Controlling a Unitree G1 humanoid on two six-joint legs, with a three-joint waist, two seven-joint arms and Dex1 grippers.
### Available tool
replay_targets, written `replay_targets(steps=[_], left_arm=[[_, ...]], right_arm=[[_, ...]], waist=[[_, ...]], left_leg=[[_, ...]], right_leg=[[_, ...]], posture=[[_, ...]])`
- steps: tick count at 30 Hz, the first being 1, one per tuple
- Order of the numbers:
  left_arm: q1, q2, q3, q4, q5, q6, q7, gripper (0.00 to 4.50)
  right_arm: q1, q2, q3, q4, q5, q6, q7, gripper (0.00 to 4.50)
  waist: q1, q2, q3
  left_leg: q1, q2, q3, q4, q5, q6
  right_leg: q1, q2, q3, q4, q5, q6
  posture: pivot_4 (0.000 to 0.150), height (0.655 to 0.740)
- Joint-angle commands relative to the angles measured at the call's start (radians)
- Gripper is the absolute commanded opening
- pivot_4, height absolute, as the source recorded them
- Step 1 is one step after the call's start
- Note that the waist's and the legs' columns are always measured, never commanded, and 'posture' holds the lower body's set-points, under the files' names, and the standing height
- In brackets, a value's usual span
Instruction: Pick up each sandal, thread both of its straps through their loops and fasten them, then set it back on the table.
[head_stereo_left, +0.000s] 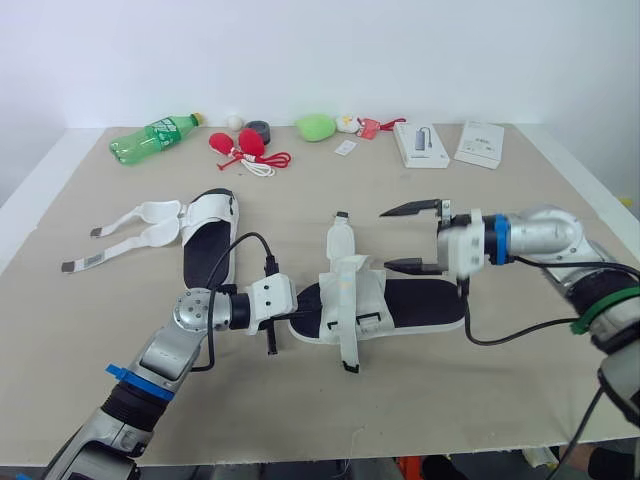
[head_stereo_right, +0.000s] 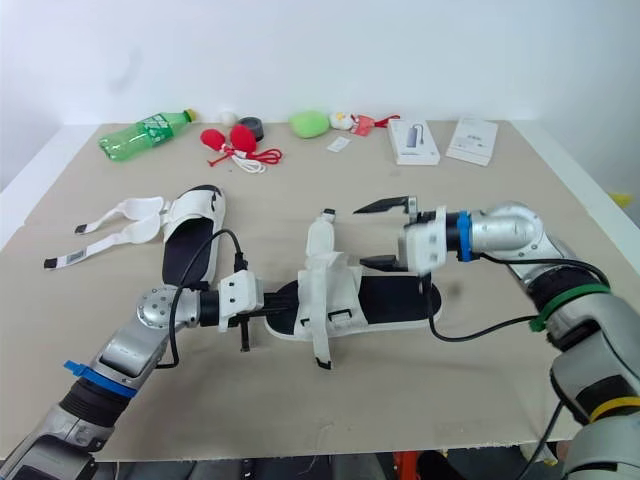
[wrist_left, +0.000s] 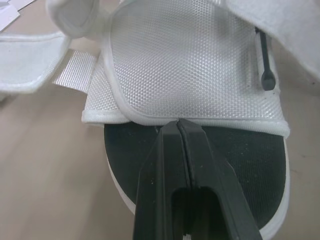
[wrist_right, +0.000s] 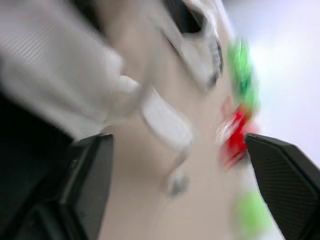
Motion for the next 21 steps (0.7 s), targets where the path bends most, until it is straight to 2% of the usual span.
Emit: replay_targets(steps=[1,4,8,10,13,21], left_arm=[[-0.011,0.001,0.012,0.008,-0.004,0.000,-0.006,0.00],[-0.016,-0.001,0.009,0.010,-0.006,0.000,-0.009,0.00],[-0.022,-0.008,0.006,0.016,-0.005,0.000,-0.013,0.00],[-0.023,-0.011,0.005,0.017,-0.005,-0.001,-0.015,0.00],[-0.025,-0.013,0.006,0.022,-0.005,-0.003,-0.019,0.00],[-0.035,-0.014,0.006,0.041,-0.008,-0.009,-0.029,0.00]], right_arm=[[0.019,-0.041,-0.152,-0.136,0.166,0.461,0.135,4.47],[0.085,-0.100,-0.209,-0.323,0.223,0.834,0.141,4.47],[0.141,-0.098,-0.294,-0.452,0.243,1.139,0.069,4.47],[0.152,-0.097,-0.348,-0.492,0.299,1.300,0.070,4.47],[0.173,-0.131,-0.396,-0.588,0.328,1.454,0.135,4.47],[0.236,-0.164,-0.512,-0.767,0.368,1.675,0.196,4.47]], waist=[[0.001,0.000,0.000],[0.002,0.000,0.000],[0.004,0.001,-0.001],[0.007,0.001,-0.001],[0.014,0.001,-0.001],[0.017,0.001,-0.001]], left_leg=[[0.000,0.000,0.000,0.000,0.000,0.000],[0.001,0.001,-0.001,0.000,0.000,0.001],[-0.003,0.001,0.002,0.000,0.000,0.000],[-0.005,0.001,0.002,0.000,0.000,0.000],[-0.006,0.001,0.002,0.000,0.000,0.000],[-0.007,0.001,0.002,0.000,0.000,0.000]], right_leg=[[0.000,0.000,0.000,0.000,0.000,0.000],[0.000,0.001,-0.002,0.000,-0.003,0.004],[-0.006,0.000,-0.001,0.000,-0.003,0.003],[-0.008,0.000,0.000,0.000,-0.003,0.003],[-0.009,0.000,0.000,0.000,-0.003,0.004],[-0.010,0.000,-0.001,0.000,-0.003,0.005]], posture=[[0.150,0.7400],[0.150,0.7400],[0.150,0.7400],[0.150,0.7400],[0.150,0.7400],[0.150,0.7400]])
